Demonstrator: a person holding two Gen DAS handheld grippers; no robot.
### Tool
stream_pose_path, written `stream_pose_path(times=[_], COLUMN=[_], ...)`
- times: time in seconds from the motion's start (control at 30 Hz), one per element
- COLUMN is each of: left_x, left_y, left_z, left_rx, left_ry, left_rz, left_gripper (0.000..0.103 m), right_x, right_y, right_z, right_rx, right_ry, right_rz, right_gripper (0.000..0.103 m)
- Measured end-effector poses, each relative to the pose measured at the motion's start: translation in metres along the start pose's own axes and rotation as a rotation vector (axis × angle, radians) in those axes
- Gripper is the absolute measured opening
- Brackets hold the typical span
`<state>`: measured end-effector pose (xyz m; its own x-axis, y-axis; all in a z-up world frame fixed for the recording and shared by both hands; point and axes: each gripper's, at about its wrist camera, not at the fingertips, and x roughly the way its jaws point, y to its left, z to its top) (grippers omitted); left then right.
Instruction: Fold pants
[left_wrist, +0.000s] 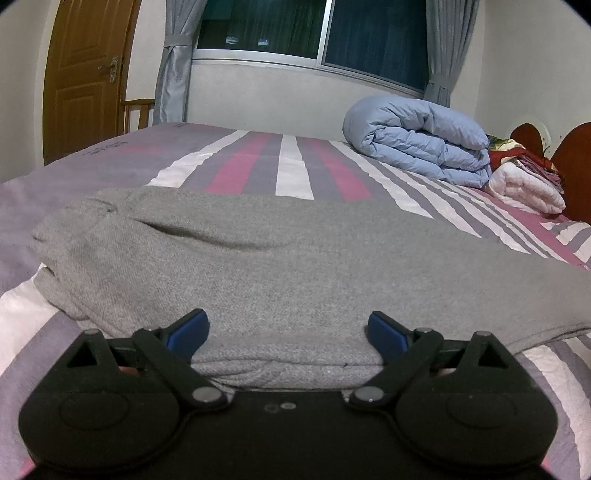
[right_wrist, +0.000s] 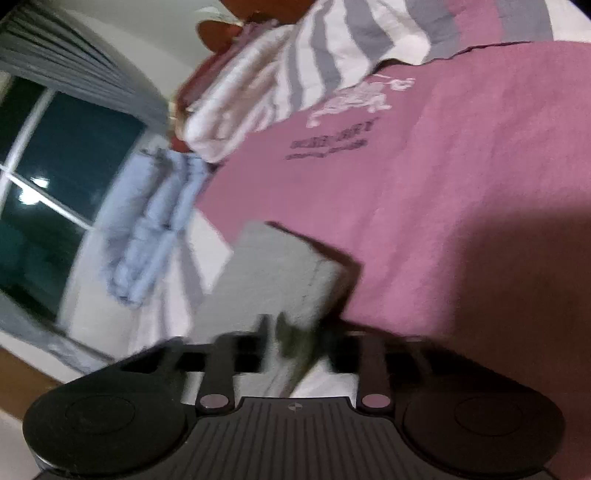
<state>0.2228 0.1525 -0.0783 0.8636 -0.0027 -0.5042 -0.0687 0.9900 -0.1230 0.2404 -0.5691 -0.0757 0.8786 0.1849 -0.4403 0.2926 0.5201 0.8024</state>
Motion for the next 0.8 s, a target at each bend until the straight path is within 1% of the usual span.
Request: stream_pose_path(times=[0.03,0.13,0.17,0.2,0.27,0.3,0.33,0.43,0.6,0.67,0.8], left_x=[0.000,0.000,0.000,0.000,0.000,0.000,0.000,0.000,0.000,0.000,0.000], left_y=[0.000,0.000,0.001,0.001,0.001,0.001,0.001,0.001,0.001,0.001,0.001], left_z=[0.000,0.000,0.000,0.000,0.000,0.000,0.000,0.000,0.000,0.000,0.000], left_rx=[0.000,0.001,0.001,0.001,0.001,0.001,0.001,0.001,0.002,0.002,0.001], left_ry=[0.000,0.000,0.000,0.000,0.000,0.000,0.000,0.000,0.001,0.001,0.001], left_rz=[0.000,0.001,0.001,0.001,0.001,0.000,0.000,0.001,0.002,0.002,0.001], left_gripper=[0.088,0.088,0.088,0.088,0.088,0.088,0.088,0.088,0.088,0.088,0.088], right_x=[-0.001,0.003,0.004,0.004,0.007,0.008,0.007,0.006,0.007,0.008,0.007], right_y=[0.003,0.009,0.008,0.008,0.002,-0.002,-0.007,-0.011,-0.015,-0.012,-0.009], right_z=[-0.001,-0.003,-0.002,-0.003,-0.002,-0.002,-0.001,-0.001,0.003,0.002,-0.001], right_rx=[-0.005,-0.022,-0.018,-0.008,0.021,0.030,0.034,0.021,0.041,0.011,-0.010], right_ry=[0.002,0.014,0.010,0.001,-0.003,-0.003,-0.001,0.001,0.019,0.021,0.015], right_rz=[0.005,-0.005,-0.011,-0.019,-0.033,-0.046,-0.044,-0.030,-0.009,-0.022,-0.038], right_gripper=[0.061,0.060,0.057,0.052,0.024,0.018,0.014,0.014,0.014,0.014,0.014])
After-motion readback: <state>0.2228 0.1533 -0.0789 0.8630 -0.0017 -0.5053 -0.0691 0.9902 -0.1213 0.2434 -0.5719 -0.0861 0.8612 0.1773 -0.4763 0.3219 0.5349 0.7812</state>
